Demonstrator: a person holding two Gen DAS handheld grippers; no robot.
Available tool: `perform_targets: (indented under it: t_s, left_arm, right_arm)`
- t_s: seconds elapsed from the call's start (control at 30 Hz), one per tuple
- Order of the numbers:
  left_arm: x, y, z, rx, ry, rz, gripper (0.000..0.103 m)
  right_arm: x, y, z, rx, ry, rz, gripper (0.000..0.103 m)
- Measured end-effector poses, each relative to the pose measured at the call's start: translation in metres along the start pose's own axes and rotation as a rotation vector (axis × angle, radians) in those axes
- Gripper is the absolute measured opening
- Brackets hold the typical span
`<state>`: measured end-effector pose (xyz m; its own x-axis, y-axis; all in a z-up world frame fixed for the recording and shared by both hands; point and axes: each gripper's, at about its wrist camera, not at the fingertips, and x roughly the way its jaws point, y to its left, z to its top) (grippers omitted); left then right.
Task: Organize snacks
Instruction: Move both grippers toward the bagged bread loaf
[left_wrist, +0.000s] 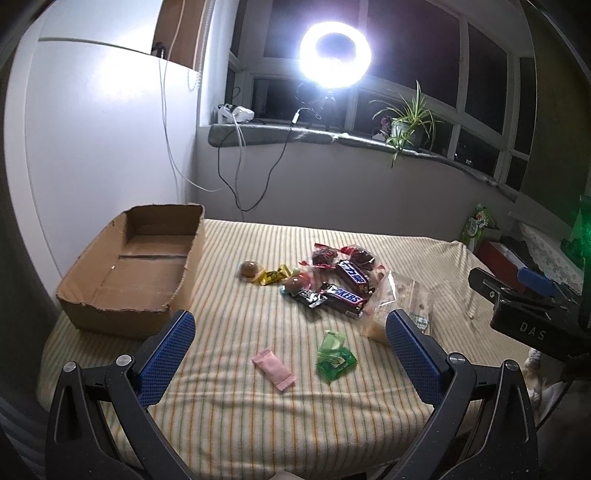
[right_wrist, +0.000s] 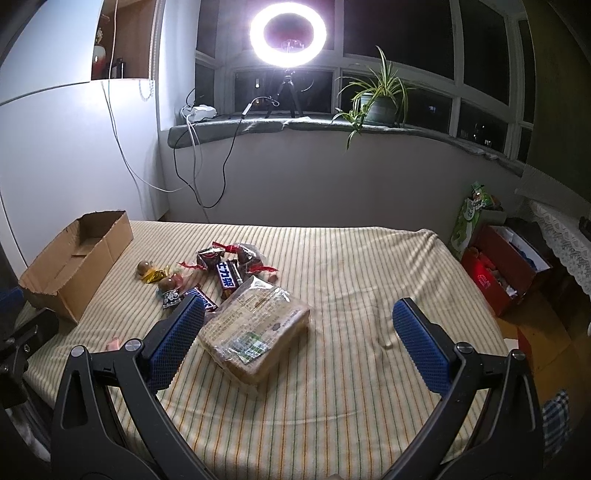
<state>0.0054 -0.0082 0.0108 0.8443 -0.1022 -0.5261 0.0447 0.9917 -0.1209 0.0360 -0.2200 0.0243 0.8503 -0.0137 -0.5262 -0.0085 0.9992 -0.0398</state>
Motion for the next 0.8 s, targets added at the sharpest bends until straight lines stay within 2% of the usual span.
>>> perform_targets:
  t_s: [0.53, 0.67, 0.7, 0.8]
  left_arm:
    - [0.027, -0.008, 0.0, -0.01, 0.078, -0.085, 0.095]
    - [0.039, -0.008, 0.0, -0.03, 0.111, -0.117, 0.092]
    - [0.043, -0.008, -0.001, -0.036, 0.121, -0.125, 0.09]
    - [0.054, -0.009, -0.003, -0.06, 0.164, -0.176, 0.084]
  right_arm:
    - [0.025, -0.006, -0.002, 0.002, 0.039, 0.024, 0.103]
    - [0.041, -0.008, -0.006, 0.003, 0.094, 0.059, 0.097]
    - [0.045, -0.009, -0.007, 0.006, 0.108, 0.071, 0.093]
    - [0.055, -0.012, -0.012, 0.019, 0.157, 0.121, 0.088]
